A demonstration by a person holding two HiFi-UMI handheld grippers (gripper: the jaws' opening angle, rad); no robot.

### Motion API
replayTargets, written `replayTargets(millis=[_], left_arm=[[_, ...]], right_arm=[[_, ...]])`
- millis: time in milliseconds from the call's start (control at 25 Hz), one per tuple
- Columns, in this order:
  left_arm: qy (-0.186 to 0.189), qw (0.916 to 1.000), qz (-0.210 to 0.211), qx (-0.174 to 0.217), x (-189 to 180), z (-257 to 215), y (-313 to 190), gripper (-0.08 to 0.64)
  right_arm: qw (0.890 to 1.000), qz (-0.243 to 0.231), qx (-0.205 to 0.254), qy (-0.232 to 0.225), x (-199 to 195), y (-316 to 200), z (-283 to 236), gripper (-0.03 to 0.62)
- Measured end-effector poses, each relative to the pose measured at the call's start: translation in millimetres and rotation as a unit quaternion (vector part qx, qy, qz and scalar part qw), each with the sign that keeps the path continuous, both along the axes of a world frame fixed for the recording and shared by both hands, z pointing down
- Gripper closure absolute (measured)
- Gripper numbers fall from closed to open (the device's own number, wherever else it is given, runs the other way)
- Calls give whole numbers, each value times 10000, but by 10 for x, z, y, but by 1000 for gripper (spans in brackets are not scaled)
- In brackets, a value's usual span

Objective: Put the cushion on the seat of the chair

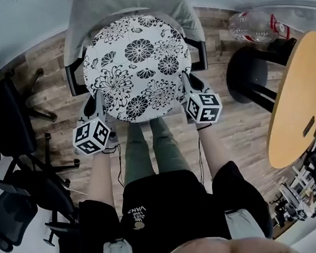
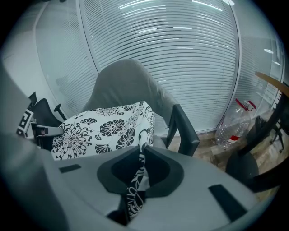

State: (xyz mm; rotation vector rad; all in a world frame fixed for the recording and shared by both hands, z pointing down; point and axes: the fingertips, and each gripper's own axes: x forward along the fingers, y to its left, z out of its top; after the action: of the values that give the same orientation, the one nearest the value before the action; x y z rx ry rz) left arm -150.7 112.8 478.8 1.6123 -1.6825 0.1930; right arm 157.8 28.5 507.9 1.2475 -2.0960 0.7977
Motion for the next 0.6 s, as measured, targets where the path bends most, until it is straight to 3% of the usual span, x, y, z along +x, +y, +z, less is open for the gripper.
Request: replayTargets(millis=[600], left_arm=[[-43,9999,39,-126,-47,215,-20,517]], right_arm=[[9998,26,-144,144,-16,8,197,557]])
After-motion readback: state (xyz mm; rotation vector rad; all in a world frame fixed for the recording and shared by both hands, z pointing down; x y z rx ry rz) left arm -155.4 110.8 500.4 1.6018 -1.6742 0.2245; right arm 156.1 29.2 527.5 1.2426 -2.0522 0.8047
